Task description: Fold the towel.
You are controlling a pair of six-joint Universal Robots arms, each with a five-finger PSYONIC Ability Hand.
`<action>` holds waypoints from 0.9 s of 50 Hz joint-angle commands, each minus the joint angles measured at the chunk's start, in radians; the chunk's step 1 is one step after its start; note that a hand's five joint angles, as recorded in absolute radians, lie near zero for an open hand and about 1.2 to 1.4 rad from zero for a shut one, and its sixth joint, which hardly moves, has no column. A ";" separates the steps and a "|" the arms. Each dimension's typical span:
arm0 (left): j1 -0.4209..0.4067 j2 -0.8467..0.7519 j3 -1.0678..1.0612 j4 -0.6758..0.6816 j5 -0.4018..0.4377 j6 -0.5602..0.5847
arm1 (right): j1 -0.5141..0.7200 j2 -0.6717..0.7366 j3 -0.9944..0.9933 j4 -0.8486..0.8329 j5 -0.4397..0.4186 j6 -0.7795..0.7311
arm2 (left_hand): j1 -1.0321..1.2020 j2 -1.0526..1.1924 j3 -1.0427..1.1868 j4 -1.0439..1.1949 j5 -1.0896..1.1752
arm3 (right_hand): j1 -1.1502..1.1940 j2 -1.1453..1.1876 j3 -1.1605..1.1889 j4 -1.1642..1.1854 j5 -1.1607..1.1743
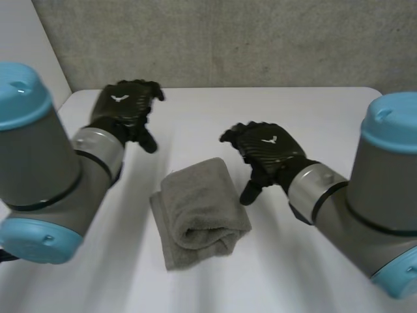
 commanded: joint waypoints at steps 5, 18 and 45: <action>-0.123 -0.228 0.050 -0.074 -0.011 -0.086 | -0.113 0.025 -0.036 0.076 -0.083 0.050 | 0.042 0.046 0.044 0.048 0.049 | -0.027 -0.050 -0.035 -0.053 -0.058; -0.097 -0.303 -0.019 -0.074 -0.118 -0.069 | -0.038 0.328 -0.219 0.076 -0.168 0.026 | -0.028 -0.025 -0.027 -0.023 -0.021 | -0.027 -0.050 -0.035 -0.053 -0.058; -0.057 -0.080 -0.051 -0.068 -0.118 0.027 | 0.013 0.279 -0.362 0.074 0.032 -0.225 | -0.046 -0.042 -0.044 -0.041 -0.039 | -0.027 -0.050 -0.035 -0.053 -0.058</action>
